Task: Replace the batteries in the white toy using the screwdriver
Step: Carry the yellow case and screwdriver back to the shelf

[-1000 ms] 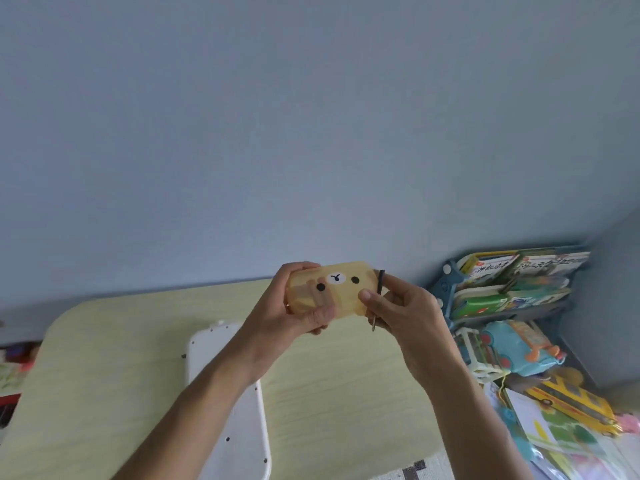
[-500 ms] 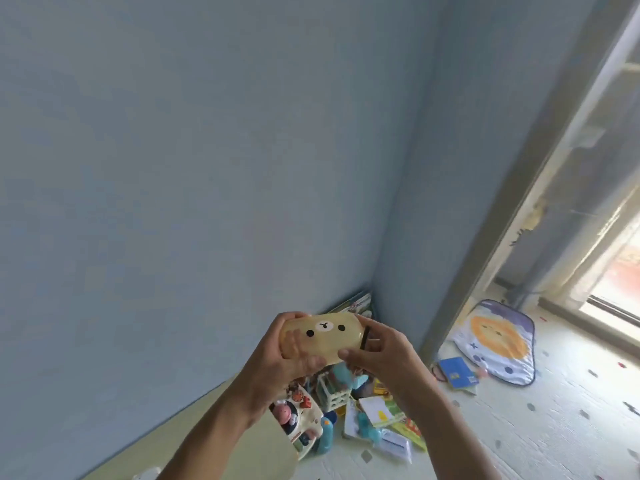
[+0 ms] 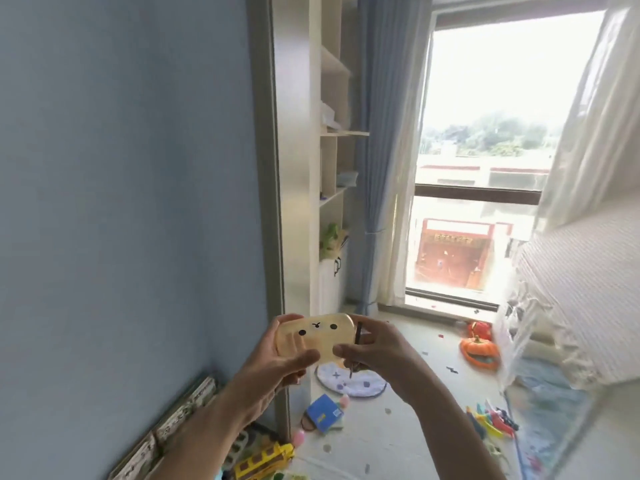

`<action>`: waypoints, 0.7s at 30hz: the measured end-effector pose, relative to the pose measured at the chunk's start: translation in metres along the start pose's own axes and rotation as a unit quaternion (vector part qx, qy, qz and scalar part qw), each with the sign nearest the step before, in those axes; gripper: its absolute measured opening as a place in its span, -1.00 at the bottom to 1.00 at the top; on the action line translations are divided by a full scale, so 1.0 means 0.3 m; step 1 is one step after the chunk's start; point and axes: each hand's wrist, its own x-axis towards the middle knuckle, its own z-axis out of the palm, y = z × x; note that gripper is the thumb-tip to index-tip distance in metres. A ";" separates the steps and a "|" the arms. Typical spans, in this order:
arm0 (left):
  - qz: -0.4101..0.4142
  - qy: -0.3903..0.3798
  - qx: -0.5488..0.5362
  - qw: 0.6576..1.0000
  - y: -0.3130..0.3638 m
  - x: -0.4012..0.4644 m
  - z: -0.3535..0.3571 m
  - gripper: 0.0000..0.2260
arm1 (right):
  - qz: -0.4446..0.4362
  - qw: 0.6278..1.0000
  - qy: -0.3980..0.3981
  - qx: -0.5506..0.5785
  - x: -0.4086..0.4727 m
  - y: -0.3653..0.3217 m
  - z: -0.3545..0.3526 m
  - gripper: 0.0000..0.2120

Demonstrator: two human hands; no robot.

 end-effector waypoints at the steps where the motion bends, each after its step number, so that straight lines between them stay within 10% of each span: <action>1: -0.005 -0.014 -0.005 1.000 0.001 0.075 0.069 -0.35 | -0.004 1.000 0.007 0.004 0.016 0.015 -0.092 -0.46; 21: -0.018 -0.161 0.011 0.987 -0.093 1.751 0.671 -0.31 | 0.012 0.984 0.170 0.046 0.986 0.269 -1.205 -0.67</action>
